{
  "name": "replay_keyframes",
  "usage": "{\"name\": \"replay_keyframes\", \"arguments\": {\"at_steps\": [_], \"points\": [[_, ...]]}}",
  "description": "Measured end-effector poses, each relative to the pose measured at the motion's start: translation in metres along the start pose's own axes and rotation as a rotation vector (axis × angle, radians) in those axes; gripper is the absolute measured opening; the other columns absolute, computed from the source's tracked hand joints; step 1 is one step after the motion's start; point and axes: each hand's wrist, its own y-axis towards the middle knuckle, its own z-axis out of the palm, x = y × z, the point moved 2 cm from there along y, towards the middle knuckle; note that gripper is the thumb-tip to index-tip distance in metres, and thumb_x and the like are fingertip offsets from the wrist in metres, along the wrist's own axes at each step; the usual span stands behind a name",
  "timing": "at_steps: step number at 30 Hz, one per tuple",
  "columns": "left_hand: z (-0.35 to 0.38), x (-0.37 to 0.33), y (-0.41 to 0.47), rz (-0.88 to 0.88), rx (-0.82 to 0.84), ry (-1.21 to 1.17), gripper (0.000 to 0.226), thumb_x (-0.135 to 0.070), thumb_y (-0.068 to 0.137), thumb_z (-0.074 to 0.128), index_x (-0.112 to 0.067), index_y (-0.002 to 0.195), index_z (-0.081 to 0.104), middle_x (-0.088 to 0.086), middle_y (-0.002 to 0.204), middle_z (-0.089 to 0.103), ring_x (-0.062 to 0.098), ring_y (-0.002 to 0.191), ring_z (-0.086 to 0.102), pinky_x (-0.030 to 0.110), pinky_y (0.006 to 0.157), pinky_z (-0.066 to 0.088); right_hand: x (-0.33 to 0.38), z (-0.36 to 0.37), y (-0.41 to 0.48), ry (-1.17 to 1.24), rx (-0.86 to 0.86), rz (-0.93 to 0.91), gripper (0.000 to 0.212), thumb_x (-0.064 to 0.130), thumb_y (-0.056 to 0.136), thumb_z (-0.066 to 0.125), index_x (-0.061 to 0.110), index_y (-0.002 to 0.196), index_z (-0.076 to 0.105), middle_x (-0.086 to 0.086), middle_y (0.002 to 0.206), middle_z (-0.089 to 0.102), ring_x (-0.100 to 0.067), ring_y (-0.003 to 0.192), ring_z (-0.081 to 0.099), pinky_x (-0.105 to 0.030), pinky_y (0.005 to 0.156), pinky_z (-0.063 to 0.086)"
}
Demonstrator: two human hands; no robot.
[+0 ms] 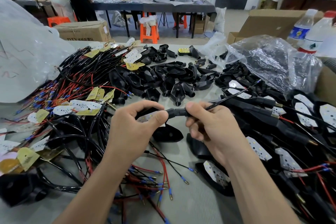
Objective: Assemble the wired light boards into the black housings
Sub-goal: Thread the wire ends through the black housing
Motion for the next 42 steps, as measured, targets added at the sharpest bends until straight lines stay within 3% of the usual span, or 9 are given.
{"name": "replay_keyframes", "arguments": {"at_steps": [3, 6, 10, 12, 18, 26, 34, 38, 42], "points": [[-0.001, 0.000, 0.000, 0.009, 0.030, 0.020, 0.024, -0.055, 0.070, 0.075, -0.041, 0.090, 0.077, -0.012, 0.083, 0.076, 0.010, 0.078, 0.073, 0.039, 0.076, 0.063, 0.001, -0.001, -0.001, -0.044, 0.009, -0.012, 0.031, 0.016, 0.092, 0.072, 0.009, 0.062, 0.064, -0.014, 0.057, 0.060, -0.016, 0.036, 0.045, -0.021, 0.036, 0.033], [0.003, -0.001, -0.002, 0.018, 0.072, 0.052, 0.022, -0.055, 0.068, 0.072, -0.045, 0.087, 0.076, -0.016, 0.084, 0.075, 0.004, 0.080, 0.072, 0.024, 0.075, 0.059, -0.003, 0.007, -0.003, -0.065, 0.037, -0.002, 0.029, 0.014, 0.091, 0.072, 0.012, 0.063, 0.068, -0.014, 0.059, 0.062, -0.016, 0.037, 0.049, -0.022, 0.036, 0.034], [0.006, 0.002, -0.002, -0.028, 0.078, 0.004, 0.022, -0.051, 0.070, 0.075, -0.042, 0.089, 0.078, -0.011, 0.087, 0.075, 0.010, 0.084, 0.072, 0.045, 0.079, 0.063, -0.007, 0.011, -0.004, -0.022, 0.009, -0.007, 0.024, 0.016, 0.093, 0.072, 0.009, 0.071, 0.067, -0.015, 0.062, 0.063, -0.019, 0.041, 0.054, -0.023, 0.038, 0.037], [0.007, 0.003, -0.002, -0.039, 0.071, -0.006, 0.019, -0.047, 0.072, 0.076, -0.043, 0.090, 0.078, -0.013, 0.089, 0.075, 0.007, 0.085, 0.072, 0.036, 0.078, 0.061, -0.007, 0.012, -0.003, -0.053, -0.016, -0.052, 0.026, 0.018, 0.092, 0.073, 0.013, 0.067, 0.068, -0.014, 0.061, 0.064, -0.019, 0.042, 0.054, -0.024, 0.038, 0.037], [0.001, 0.002, 0.006, -0.151, 0.001, -0.311, 0.018, -0.024, 0.081, 0.081, -0.034, 0.095, 0.082, -0.005, 0.090, 0.079, 0.001, 0.078, 0.070, 0.014, 0.066, 0.052, 0.004, 0.008, -0.005, -0.094, -0.240, -0.250, 0.021, 0.033, 0.083, 0.076, 0.023, 0.066, 0.071, -0.009, 0.059, 0.066, -0.021, 0.041, 0.054, -0.022, 0.040, 0.037], [-0.007, 0.008, 0.011, -0.325, 0.251, -0.665, 0.028, -0.017, 0.076, 0.079, -0.020, 0.104, 0.083, 0.007, 0.106, 0.078, 0.010, 0.086, 0.071, 0.017, 0.073, 0.056, 0.015, 0.009, -0.012, -0.047, -0.206, -0.341, 0.021, 0.029, 0.088, 0.075, 0.019, 0.070, 0.070, -0.008, 0.058, 0.064, -0.017, 0.039, 0.053, -0.022, 0.037, 0.036], [0.006, 0.013, 0.004, -0.275, 0.291, -0.354, 0.049, 0.025, 0.077, 0.067, -0.004, 0.116, 0.075, 0.015, 0.107, 0.078, 0.031, 0.104, 0.074, 0.030, 0.086, 0.058, 0.010, 0.014, -0.010, -0.285, -0.213, -0.359, 0.029, 0.053, 0.076, 0.074, 0.024, 0.077, 0.073, -0.008, 0.056, 0.065, -0.022, 0.042, 0.057, -0.028, 0.046, 0.040], [0.007, 0.008, 0.002, -0.269, 0.442, -0.406, 0.047, 0.016, 0.086, 0.064, -0.013, 0.122, 0.075, 0.014, 0.109, 0.078, 0.023, 0.097, 0.076, 0.022, 0.079, 0.056, 0.011, 0.009, -0.013, -0.459, -0.448, -0.340, 0.040, 0.060, 0.078, 0.068, 0.022, 0.068, 0.069, 0.000, 0.053, 0.064, -0.017, 0.042, 0.056, -0.029, 0.051, 0.044], [0.011, 0.008, 0.004, -0.363, 0.385, -0.527, 0.035, 0.005, 0.088, 0.066, -0.016, 0.112, 0.080, 0.016, 0.098, 0.078, 0.017, 0.077, 0.074, 0.017, 0.064, 0.056, 0.022, 0.011, -0.027, -0.814, -0.870, -0.402, 0.046, 0.069, 0.076, 0.064, 0.024, 0.065, 0.057, 0.006, 0.050, 0.052, -0.017, 0.057, 0.054, -0.032, 0.062, 0.034]]}}
